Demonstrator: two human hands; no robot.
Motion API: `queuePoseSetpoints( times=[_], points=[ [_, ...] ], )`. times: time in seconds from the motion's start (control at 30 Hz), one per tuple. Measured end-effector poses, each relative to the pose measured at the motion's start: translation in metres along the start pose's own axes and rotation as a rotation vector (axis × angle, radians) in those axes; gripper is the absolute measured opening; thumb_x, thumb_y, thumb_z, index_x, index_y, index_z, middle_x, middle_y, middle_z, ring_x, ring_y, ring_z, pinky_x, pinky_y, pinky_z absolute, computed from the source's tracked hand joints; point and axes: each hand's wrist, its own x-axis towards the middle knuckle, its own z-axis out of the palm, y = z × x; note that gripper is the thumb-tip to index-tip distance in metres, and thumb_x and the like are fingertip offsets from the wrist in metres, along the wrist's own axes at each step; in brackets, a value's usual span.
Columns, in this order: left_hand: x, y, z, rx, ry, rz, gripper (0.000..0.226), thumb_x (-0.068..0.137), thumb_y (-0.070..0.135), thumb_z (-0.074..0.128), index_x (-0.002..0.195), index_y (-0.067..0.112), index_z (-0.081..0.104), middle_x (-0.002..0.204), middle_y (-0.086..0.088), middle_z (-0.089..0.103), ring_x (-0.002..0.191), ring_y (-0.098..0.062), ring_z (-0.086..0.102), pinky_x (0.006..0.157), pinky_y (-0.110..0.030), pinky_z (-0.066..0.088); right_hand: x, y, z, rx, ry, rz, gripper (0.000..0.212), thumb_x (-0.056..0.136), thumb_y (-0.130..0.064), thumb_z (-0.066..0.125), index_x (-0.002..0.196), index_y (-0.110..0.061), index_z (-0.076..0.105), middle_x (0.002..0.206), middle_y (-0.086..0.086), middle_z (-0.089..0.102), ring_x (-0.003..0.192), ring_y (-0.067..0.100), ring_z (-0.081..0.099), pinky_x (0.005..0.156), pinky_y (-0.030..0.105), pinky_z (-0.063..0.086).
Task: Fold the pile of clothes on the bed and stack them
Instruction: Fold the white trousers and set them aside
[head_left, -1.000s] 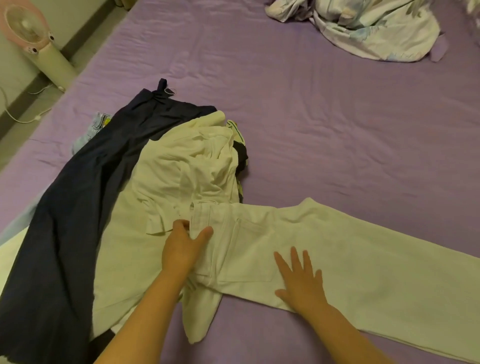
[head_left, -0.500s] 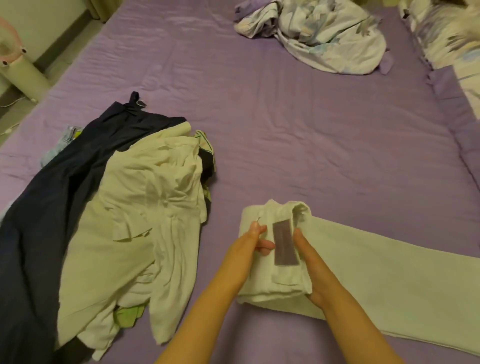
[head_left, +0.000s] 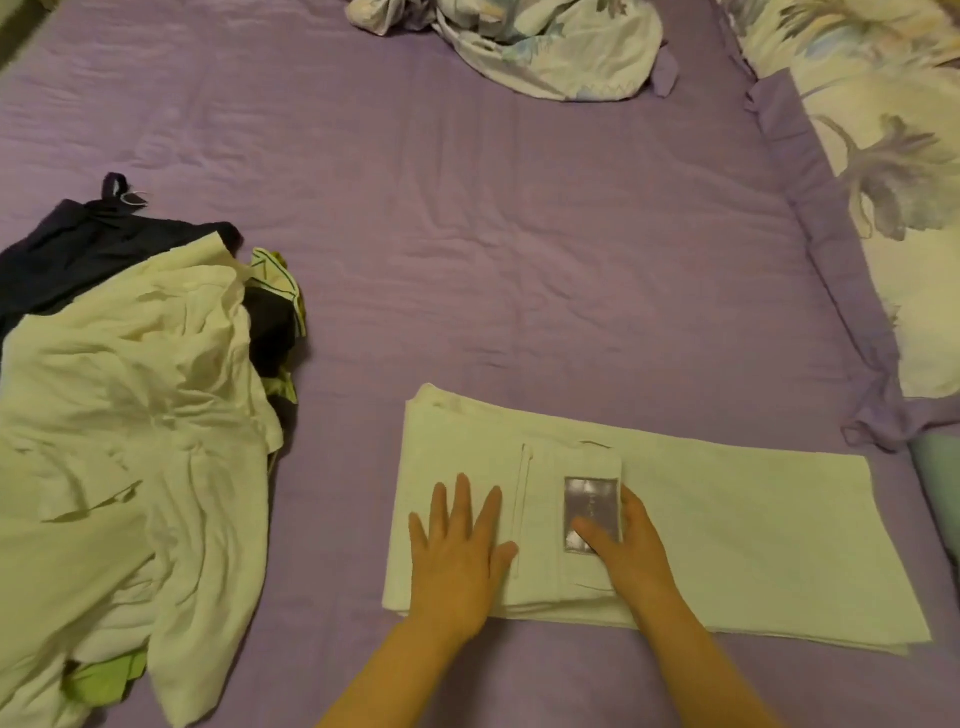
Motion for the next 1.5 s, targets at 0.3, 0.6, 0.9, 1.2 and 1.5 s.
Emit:
queuePoseSetpoints(
  times=[0.3, 0.6, 0.9, 1.2, 1.5],
  points=[
    [0.006, 0.020, 0.008, 0.152, 0.030, 0.034, 0.078, 0.094, 0.061, 0.001, 0.140, 0.016, 0.047, 0.140, -0.021, 0.048, 0.125, -0.047, 0.046, 0.092, -0.068, 0.037, -0.005, 0.033, 0.001, -0.065, 0.128, -0.041, 0.063, 0.091, -0.022, 0.062, 0.146, -0.023, 0.031, 0.121, -0.014, 0.051, 0.104, 0.005, 0.050, 0.072, -0.004, 0.035],
    [0.024, 0.016, 0.019, 0.205, 0.041, 0.137, 0.072, 0.090, 0.068, 0.010, 0.149, 0.028, 0.021, 0.156, -0.014, 0.019, 0.145, -0.040, -0.003, 0.111, -0.063, 0.003, 0.007, 0.034, -0.008, -0.072, 0.211, -0.011, 0.065, 0.091, -0.020, 0.062, 0.147, -0.023, 0.029, 0.121, -0.004, 0.056, 0.095, 0.009, 0.051, 0.069, 0.008, 0.039],
    [0.037, -0.009, 0.030, 0.248, -0.071, 0.204, 0.074, 0.089, 0.072, 0.013, 0.131, 0.039, -0.038, 0.145, 0.001, -0.042, 0.128, -0.031, -0.044, 0.110, -0.058, -0.016, 0.009, 0.024, 0.002, -0.869, 0.090, -0.190, 0.074, 0.087, -0.070, 0.006, 0.143, -0.029, -0.017, 0.154, -0.001, -0.022, 0.148, 0.026, -0.003, 0.117, 0.039, 0.018],
    [0.026, -0.035, -0.013, -0.684, 0.038, -0.249, 0.106, 0.082, 0.033, 0.072, 0.152, 0.019, -0.006, 0.157, -0.012, 0.011, 0.142, -0.030, 0.017, 0.112, -0.041, 0.025, 0.010, 0.018, 0.020, -1.134, 0.005, 0.057, 0.075, 0.096, -0.060, 0.019, 0.149, -0.023, -0.017, 0.159, 0.009, -0.016, 0.145, 0.032, -0.014, 0.117, 0.054, 0.002],
    [-0.007, 0.000, -0.073, -1.462, -0.176, -0.176, 0.034, 0.098, 0.049, 0.036, 0.113, 0.031, 0.061, 0.101, 0.012, 0.072, 0.089, -0.002, 0.068, 0.064, -0.012, 0.052, -0.054, -0.062, 0.072, -0.092, -0.239, -0.062, 0.055, 0.090, -0.051, 0.053, 0.140, -0.042, 0.030, 0.134, -0.032, 0.038, 0.123, -0.009, 0.041, 0.096, 0.005, 0.027]
  ],
)
